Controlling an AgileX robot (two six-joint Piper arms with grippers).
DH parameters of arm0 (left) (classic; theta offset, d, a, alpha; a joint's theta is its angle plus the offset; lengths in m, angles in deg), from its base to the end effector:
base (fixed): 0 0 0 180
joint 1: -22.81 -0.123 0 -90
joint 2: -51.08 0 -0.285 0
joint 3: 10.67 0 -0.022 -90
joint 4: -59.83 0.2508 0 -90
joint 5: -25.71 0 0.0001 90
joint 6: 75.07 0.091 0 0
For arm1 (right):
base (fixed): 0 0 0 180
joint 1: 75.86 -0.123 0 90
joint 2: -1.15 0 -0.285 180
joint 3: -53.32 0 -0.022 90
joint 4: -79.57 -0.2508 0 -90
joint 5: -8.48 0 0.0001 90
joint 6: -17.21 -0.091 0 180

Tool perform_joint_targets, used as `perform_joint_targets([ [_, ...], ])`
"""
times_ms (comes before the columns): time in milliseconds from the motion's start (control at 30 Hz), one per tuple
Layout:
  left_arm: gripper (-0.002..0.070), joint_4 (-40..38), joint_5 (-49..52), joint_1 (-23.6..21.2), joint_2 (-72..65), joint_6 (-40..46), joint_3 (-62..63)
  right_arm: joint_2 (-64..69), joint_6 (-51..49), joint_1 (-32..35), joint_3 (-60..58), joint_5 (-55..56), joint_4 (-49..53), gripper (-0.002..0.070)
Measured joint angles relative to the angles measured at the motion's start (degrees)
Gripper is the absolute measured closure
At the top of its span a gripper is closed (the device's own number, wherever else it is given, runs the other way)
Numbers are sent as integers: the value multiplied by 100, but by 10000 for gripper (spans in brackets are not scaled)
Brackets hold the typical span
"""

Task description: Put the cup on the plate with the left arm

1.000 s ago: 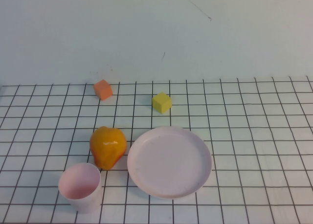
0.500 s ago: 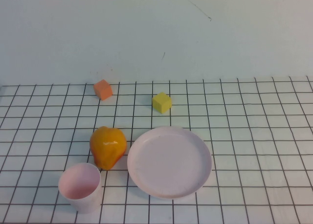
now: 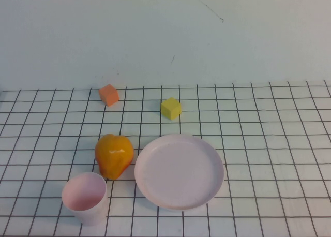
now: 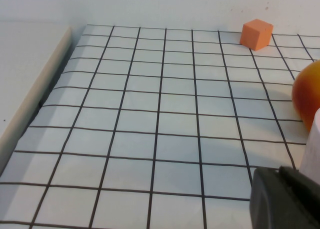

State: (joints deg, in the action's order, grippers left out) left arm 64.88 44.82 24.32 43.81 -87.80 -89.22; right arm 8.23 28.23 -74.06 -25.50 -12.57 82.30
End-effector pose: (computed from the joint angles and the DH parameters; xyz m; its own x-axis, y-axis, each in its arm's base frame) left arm 0.0538 0.0012 0.1759 -0.2537 -0.1317 -0.9583 -0.0370 0.9913 -0.1265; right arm 0.0527 -0.0032 0.1714 -0.2941 -0.2254 -0.9288 -0.0218 0.9731 -0.2293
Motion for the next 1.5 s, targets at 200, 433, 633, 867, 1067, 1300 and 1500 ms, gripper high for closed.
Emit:
perform_joint_targets([
  [200, 677, 0, 0, 0, 0, 0, 0, 0, 0, 0, 0, 0, 0, 678],
  [433, 677, 131, 0, 0, 0, 2, 0, 0, 0, 0, 0, 0, 0, 678],
  [633, 677, 227, -622, 0, 0, 12, -25, 0, 0, 0, 0, 0, 0, 678],
  [867, 677, 275, -2620, 0, 0, 45, -25, 0, 0, 0, 0, 0, 0, 678],
  [1067, 678, 291, -3767, 0, 0, 78, -25, 0, 0, 0, 0, 0, 0, 678],
  [1300, 677, 301, -3922, 0, 0, 51, -25, 0, 0, 0, 0, 0, 0, 678],
  [1500, 677, 301, -4043, 0, 0, -456, -25, 0, 0, 0, 0, 0, 0, 678],
])
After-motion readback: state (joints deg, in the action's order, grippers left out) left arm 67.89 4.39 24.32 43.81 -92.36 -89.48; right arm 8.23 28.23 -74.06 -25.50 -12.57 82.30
